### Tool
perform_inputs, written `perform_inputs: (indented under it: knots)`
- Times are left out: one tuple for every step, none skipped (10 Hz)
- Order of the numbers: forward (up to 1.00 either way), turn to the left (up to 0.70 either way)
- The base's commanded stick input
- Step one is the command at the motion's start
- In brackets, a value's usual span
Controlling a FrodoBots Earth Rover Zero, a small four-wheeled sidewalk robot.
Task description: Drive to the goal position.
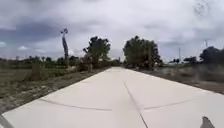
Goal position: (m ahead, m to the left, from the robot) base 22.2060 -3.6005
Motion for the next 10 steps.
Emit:
perform_inputs:
  knots:
    - [0.85,0.0]
    - [0.85,0.0]
    - [0.85,0.0]
    - [0.85,0.0]
    - [0.85,-0.02]
    - [0.85,-0.04]
    - [0.85,-0.07]
    - [0.85,-0.09]
    - [0.85,-0.11]
    - [0.85,-0.14]
